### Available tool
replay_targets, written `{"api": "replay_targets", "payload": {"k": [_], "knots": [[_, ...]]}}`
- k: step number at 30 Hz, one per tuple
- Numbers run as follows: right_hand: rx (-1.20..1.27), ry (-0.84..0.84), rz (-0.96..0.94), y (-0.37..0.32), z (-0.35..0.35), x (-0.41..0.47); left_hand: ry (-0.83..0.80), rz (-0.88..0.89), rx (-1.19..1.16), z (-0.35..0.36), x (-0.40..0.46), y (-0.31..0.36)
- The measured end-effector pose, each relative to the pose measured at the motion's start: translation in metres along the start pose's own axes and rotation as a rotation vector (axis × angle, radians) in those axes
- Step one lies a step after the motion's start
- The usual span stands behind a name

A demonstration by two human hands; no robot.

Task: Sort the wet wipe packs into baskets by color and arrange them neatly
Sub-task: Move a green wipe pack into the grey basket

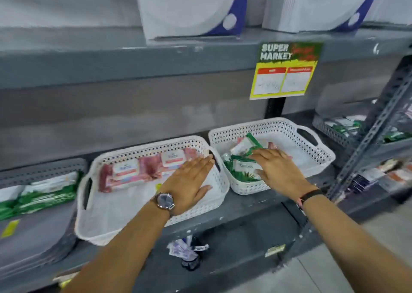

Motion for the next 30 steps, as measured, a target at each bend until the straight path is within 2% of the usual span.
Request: {"api": "replay_targets", "payload": {"k": [2,5,12,15,19,21,24,25,28,30], "knots": [[0.059,-0.084,0.053,0.016,0.008,0.014,-0.078,-0.054,-0.049,0.022,0.019,-0.002],[0.105,-0.181,0.086,0.028,0.018,0.028,-0.095,-0.088,-0.089,0.047,0.034,0.003],[0.152,-0.165,0.109,0.031,0.028,0.037,-0.134,-0.135,-0.12,0.071,0.036,0.012],[0.121,-0.1,0.125,0.027,0.02,0.034,-0.165,-0.151,-0.089,0.07,0.036,0.012],[0.052,0.114,0.143,0.013,-0.011,0.03,-0.139,-0.145,-0.1,0.058,0.029,0.006],[0.065,0.248,0.106,-0.005,-0.031,0.033,-0.106,-0.158,-0.077,0.046,0.01,-0.006],[0.127,0.377,0.018,-0.053,-0.05,0.048,-0.034,-0.266,0.003,0.016,-0.045,-0.039],[0.162,0.404,-0.021,-0.076,-0.053,0.055,-0.059,-0.327,0.017,0.003,-0.069,-0.052],[0.276,0.425,-0.163,-0.157,-0.048,0.077,-0.124,-0.487,0.017,-0.023,-0.158,-0.098],[0.382,0.37,-0.249,-0.221,-0.039,0.094,-0.116,-0.609,0.064,-0.04,-0.225,-0.13]]}}
Point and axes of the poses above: each hand's wrist, its own x-axis towards the middle knuckle, its own z-axis out of the palm, y = z × x, the point moved 3 cm from there along x, towards the middle knuckle, and after that the axes turned 5 degrees about x, right-handed, at the moved point
